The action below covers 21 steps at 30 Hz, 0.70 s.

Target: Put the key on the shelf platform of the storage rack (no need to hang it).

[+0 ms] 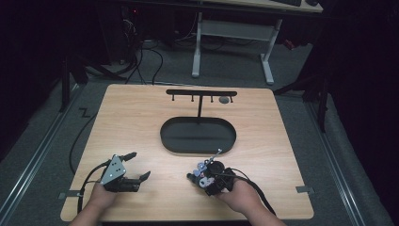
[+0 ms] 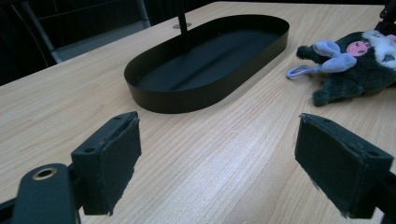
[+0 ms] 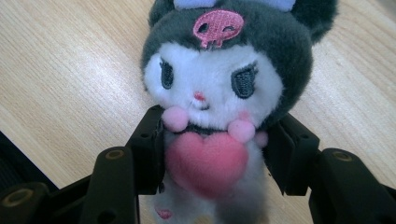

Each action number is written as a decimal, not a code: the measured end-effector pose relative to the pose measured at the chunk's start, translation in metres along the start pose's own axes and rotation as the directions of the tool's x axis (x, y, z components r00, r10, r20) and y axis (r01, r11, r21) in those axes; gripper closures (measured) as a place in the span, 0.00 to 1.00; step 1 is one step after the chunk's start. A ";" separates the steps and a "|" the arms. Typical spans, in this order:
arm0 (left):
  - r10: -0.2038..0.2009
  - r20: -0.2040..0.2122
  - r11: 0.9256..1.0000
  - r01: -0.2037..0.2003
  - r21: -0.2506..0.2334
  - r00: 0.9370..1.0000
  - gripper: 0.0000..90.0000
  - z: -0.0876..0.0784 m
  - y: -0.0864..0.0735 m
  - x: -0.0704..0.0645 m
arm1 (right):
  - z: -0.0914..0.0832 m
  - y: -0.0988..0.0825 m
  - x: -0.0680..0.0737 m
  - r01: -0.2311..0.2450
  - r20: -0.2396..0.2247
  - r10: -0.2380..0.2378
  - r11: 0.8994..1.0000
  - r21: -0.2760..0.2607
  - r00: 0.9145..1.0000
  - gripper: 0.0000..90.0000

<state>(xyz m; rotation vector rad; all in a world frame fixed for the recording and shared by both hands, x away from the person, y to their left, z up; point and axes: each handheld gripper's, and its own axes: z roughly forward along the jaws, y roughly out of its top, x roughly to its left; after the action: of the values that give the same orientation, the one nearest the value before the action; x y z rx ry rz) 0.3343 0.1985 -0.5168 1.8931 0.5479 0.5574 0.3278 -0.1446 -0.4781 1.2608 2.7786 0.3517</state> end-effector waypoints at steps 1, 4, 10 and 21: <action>0.000 0.000 1.000 0.000 0.000 1.000 0.17 0.000 0.000 0.000 | -0.001 0.000 -0.001 0.012 0.003 -0.012 1.000 -0.004 1.000 0.51; 0.002 0.002 1.000 -0.002 0.001 1.000 0.17 0.000 0.000 0.000 | -0.005 0.000 -0.001 0.006 0.010 -0.006 1.000 -0.009 1.000 0.51; -0.007 -0.005 1.000 0.007 -0.008 1.000 0.17 -0.001 0.001 0.002 | -0.019 0.001 -0.008 -0.018 0.017 0.019 0.999 -0.035 1.000 0.52; -0.008 -0.004 1.000 0.008 -0.013 1.000 0.17 -0.001 0.001 0.004 | -0.040 0.013 -0.027 -0.093 0.017 0.094 0.992 -0.089 0.995 0.52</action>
<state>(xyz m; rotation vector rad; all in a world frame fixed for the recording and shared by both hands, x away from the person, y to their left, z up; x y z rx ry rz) 0.3364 0.2013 -0.5152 1.8772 0.5535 0.5587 0.3493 -0.1636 -0.4368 1.3686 2.6605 0.4590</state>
